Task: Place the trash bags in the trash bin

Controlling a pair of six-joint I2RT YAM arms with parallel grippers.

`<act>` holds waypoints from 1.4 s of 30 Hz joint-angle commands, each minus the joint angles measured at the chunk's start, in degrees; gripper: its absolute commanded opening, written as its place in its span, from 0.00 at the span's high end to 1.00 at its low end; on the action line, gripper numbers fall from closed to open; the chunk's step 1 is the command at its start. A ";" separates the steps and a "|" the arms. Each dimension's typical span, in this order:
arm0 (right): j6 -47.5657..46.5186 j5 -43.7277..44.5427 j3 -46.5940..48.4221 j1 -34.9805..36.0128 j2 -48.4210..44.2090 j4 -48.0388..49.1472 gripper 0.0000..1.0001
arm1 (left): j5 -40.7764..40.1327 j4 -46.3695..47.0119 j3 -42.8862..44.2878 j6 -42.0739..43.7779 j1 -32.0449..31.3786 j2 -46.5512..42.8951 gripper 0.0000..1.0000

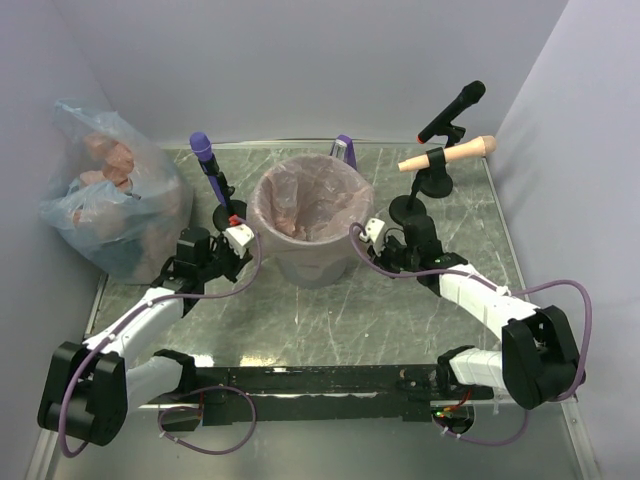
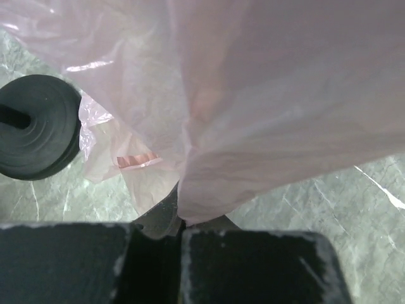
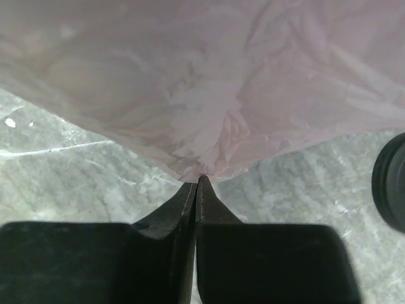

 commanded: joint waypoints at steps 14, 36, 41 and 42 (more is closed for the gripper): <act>10.29 -3.89 37.52 -1.99 -5.20 -33.24 0.30 | 1.20 -27.44 5.21 5.74 0.26 -18.03 0.15; -9.20 0.75 71.15 17.70 40.87 -48.90 0.80 | -0.63 -23.41 1.61 -1.73 2.28 -24.36 0.17; -12.37 2.60 65.19 18.58 42.90 -45.66 0.81 | -0.55 -21.48 1.43 -2.96 3.33 -24.10 0.17; -12.63 2.68 64.05 18.66 43.25 -45.22 0.81 | -0.20 -21.39 1.43 -3.14 3.60 -24.10 0.17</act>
